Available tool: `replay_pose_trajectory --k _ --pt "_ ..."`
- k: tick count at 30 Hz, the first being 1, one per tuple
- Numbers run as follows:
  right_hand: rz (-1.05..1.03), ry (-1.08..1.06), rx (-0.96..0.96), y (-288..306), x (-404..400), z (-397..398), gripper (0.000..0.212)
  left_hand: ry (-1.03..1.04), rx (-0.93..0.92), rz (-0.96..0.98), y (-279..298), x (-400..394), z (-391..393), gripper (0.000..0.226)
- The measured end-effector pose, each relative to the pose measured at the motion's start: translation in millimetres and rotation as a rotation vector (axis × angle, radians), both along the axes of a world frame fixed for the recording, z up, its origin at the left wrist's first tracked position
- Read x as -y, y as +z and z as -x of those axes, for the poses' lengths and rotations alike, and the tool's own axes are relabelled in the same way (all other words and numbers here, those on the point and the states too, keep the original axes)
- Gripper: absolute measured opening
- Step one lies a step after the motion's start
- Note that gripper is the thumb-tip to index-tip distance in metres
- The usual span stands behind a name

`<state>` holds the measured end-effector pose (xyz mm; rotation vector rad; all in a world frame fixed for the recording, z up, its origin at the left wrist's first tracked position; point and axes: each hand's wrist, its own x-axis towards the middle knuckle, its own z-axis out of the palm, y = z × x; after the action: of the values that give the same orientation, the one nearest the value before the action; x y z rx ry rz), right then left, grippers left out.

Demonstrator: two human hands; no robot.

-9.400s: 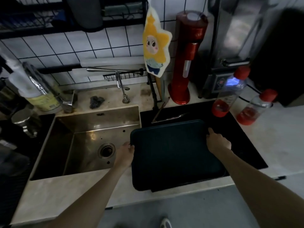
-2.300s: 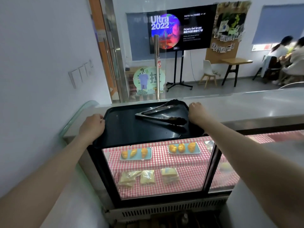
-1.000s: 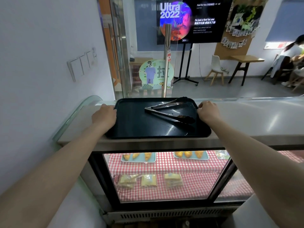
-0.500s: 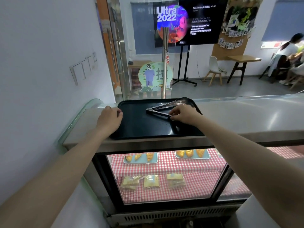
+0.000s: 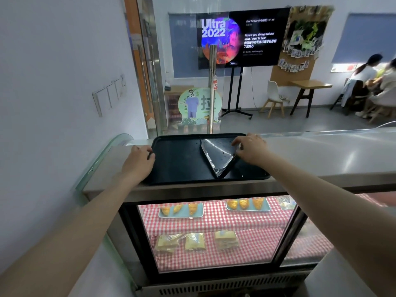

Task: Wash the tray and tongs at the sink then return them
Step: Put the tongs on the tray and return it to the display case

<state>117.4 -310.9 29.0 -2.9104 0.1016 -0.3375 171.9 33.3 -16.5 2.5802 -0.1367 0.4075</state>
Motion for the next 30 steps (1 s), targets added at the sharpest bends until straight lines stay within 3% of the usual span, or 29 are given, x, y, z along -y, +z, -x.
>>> replay_pose_trajectory --k 4,9,18,30 --pt "-0.197 0.026 -0.074 -7.3 -12.1 2.3 0.041 0.009 -0.043 0.016 -2.9 -3.8 2.7 0.04" --pt "-0.207 0.071 -0.076 -14.7 -27.4 2.0 0.034 0.015 -0.055 -0.005 -3.6 -6.7 7.6 0.04" --pt "-0.197 0.086 -0.088 -19.4 -52.2 -7.1 0.045 0.005 -0.054 0.019 -3.2 -9.7 13.6 0.039" --pt "-0.137 0.087 -0.1 -25.9 -55.4 -10.5 0.042 0.008 -0.073 0.038 -2.2 -8.5 18.2 0.038"
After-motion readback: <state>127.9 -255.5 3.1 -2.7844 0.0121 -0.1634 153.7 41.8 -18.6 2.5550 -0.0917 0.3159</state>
